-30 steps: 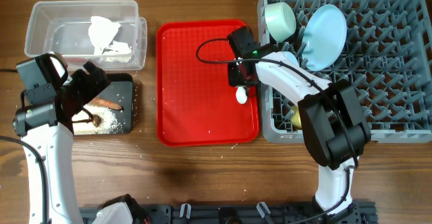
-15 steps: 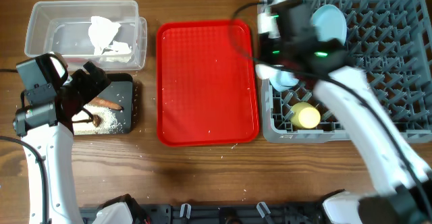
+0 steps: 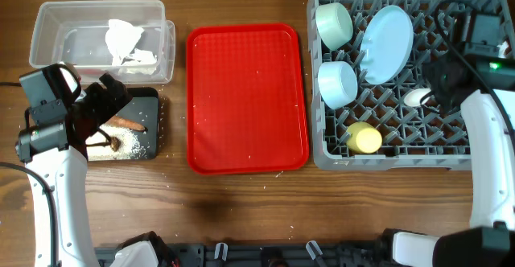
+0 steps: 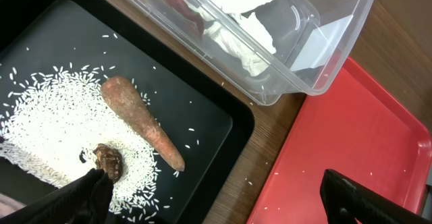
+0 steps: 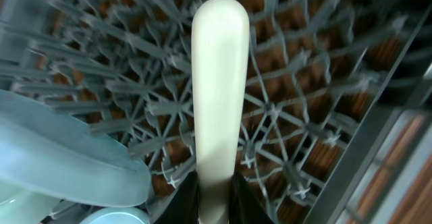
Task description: Sort waste into correct bins and load items into the dishwasher rack
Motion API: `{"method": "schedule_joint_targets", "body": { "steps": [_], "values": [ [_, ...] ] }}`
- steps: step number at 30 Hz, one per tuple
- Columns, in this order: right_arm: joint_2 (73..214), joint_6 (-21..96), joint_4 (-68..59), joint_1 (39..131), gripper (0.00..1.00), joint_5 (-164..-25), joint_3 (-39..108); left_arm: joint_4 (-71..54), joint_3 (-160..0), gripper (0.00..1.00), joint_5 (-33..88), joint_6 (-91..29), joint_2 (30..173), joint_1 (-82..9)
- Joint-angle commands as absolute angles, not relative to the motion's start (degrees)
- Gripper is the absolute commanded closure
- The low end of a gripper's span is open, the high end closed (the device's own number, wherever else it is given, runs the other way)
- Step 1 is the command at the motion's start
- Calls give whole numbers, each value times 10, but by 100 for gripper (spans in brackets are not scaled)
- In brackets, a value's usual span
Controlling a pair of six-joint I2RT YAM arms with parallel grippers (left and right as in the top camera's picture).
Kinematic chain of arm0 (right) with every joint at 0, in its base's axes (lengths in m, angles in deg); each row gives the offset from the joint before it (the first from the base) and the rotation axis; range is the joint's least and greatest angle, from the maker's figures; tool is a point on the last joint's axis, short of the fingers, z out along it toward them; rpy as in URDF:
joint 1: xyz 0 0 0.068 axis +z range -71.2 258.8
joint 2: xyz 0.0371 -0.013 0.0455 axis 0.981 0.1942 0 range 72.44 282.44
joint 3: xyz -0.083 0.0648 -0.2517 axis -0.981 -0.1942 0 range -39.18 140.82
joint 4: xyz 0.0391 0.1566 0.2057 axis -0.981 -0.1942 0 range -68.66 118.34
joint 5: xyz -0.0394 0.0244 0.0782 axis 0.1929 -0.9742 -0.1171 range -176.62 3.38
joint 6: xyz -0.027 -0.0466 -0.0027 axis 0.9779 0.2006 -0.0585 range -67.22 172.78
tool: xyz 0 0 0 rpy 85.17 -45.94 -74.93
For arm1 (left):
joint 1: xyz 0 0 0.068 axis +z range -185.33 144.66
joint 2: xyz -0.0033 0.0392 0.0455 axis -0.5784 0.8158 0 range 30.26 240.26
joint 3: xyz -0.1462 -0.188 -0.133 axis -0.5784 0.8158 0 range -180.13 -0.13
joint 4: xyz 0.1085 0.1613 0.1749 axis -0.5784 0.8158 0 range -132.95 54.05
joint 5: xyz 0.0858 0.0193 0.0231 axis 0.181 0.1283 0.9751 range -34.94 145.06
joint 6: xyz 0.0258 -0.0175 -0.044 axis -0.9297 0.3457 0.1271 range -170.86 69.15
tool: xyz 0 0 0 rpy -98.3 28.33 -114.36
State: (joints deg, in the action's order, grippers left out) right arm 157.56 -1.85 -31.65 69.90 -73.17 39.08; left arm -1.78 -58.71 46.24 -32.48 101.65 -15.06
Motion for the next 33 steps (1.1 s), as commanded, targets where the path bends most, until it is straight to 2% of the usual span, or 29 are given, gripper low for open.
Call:
{"method": "schedule_joint_targets", "body": {
  "steps": [1, 2, 4, 6, 9, 10, 11, 16, 22, 24, 27, 29, 31, 33],
  "values": [
    [1591, -57, -304, 699, 86, -787, 369, -19, -599, 0, 462, -320, 1009, -148],
    [1592, -48, -303, 699, 71, -793, 369, -19, -599, 0, 462, -320, 1009, -148],
    [1592, -7, -292, 700, 58, -815, 369, -19, -599, 0, 462, -320, 1009, -148],
    [1591, 35, -285, 699, 39, -843, 369, -19, -599, 0, 462, -320, 1009, -148],
    [1588, 76, -284, 700, 19, -895, 369, -19, -599, 0, 462, -320, 1009, -148],
    [1587, 98, -283, 699, 6, -929, 369, -19, -599, 0, 462, -320, 1009, -148],
    [1585, 130, -280, 699, 0, -966, 369, -19, -599, 0, 462, -320, 1009, -148],
    [1552, 320, -286, 699, 0, -1164, 369, -19, -599, 0, 462, -320, 1009, -148],
    [1395, 445, -330, 700, 0, -1167, 369, -19, -599, 0, 462, -320, 1009, -148],
    [1330, 447, -349, 700, 0, -1121, 369, -19, -599, 0, 462, -320, 1009, -148],
    [1245, 342, -381, 699, 1, -1010, 369, -19, -599, 0, 462, -320, 1009, -148],
    [1198, 292, -407, 699, 0, -991, 369, -19, -599, 0, 462, -320, 1009, -148],
    [1168, 291, -413, 699, 1, -971, 369, -19, -599, 0, 462, -320, 1009, -148],
    [1135, 288, -419, 699, 0, -889, 369, -19, -599, 0, 462, -320, 1009, -148]
  ]
}}
